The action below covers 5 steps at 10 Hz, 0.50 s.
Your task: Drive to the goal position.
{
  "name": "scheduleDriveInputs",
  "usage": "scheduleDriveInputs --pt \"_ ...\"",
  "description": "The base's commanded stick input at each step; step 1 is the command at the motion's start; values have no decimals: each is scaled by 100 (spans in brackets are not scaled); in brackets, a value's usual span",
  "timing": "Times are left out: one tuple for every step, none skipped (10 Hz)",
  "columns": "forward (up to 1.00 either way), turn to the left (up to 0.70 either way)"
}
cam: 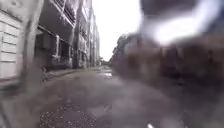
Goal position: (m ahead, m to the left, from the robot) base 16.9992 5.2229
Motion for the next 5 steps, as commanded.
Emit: scheduleDriveInputs --pt "50 2" --pt "50 2" --pt "50 2" --pt "50 2" --pt "50 2"
